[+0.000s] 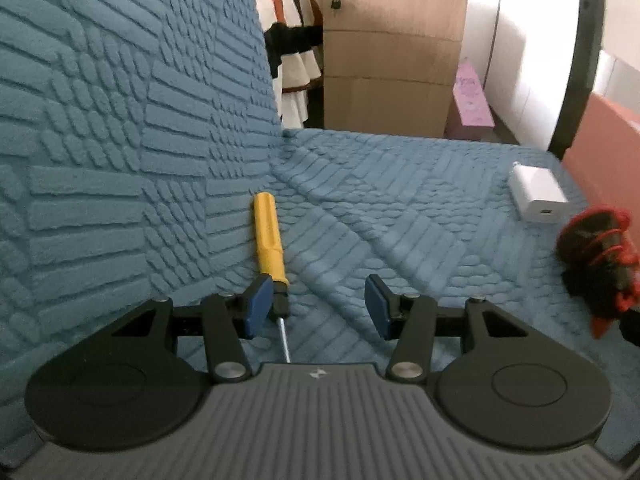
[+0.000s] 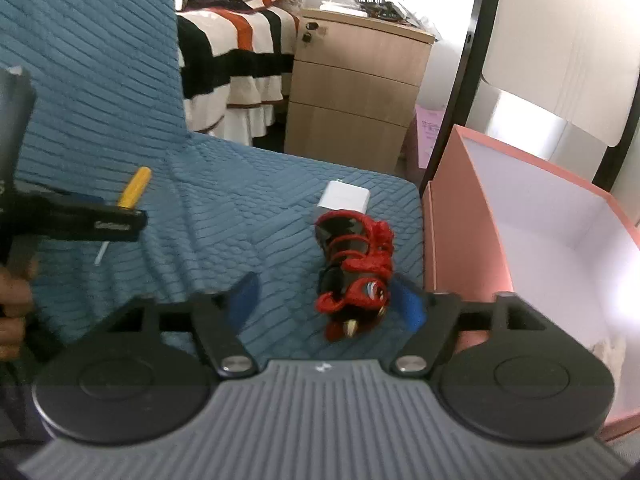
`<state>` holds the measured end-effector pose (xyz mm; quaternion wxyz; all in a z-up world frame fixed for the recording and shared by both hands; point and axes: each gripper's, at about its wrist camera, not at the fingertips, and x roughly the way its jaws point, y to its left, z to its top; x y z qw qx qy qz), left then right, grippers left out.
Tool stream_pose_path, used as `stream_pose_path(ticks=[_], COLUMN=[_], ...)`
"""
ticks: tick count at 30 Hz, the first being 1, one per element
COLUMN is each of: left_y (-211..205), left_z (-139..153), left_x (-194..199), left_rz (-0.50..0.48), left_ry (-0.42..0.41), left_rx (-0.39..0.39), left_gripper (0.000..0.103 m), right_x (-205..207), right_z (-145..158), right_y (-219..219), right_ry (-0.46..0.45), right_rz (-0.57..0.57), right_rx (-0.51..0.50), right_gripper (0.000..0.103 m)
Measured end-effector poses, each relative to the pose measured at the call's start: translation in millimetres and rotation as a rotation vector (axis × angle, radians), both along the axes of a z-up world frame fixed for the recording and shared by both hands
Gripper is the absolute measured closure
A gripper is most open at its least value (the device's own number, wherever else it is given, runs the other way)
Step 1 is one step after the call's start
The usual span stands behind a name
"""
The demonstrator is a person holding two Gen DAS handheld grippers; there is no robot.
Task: Organize rigid objects
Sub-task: 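Grasp the yellow screwdriver handle with the left gripper while the right grasps the red-black toy, then lift the screwdriver with the left gripper while the right gripper lifts the red-black toy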
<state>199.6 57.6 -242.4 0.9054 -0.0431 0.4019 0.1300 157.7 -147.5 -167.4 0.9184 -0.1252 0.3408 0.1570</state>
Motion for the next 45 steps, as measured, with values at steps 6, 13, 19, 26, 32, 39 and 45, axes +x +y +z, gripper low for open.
stream_pose_path(ticks=[6, 13, 19, 26, 32, 39, 45], left_y=[9.5, 29.6, 31.9, 37.1, 35.6, 32.3, 15.5], left_z=[-9.2, -10.4, -15.2, -23.9, -22.1, -12.1, -0.3], left_x=[19.2, 29.2, 32.9, 33.8, 31.3, 22.8, 6.0], left_rz=[0.021, 0.065, 0.075, 0.097, 0.098, 0.067, -0.016], left_ry=[0.019, 0.004, 0.033, 0.052, 0.049, 0.034, 0.019], left_rx=[0.018, -0.06, -0.054, -0.063, -0.065, -0.115, -0.186], left_gripper=[0.047, 0.051, 0.054, 0.063, 0.079, 0.084, 0.084], right_x=[13.9, 25.8, 28.5, 29.8, 28.1, 23.9, 14.1], right_z=[-13.2, -29.6, -36.6, -44.2, -52.4, -37.5, -17.2], right_y=[10.2, 17.7, 15.3, 19.7, 21.4, 14.6, 14.5], right_ry=[-0.003, -0.006, 0.01, 0.027, 0.041, 0.022, -0.033], right_rz=[0.002, 0.002, -0.003, -0.012, -0.014, -0.038, -0.033], right_rx=[-0.065, -0.17, -0.189, -0.223, -0.259, -0.184, -0.09], right_gripper=[0.018, 0.018, 0.018, 0.019, 0.027, 0.046, 0.047])
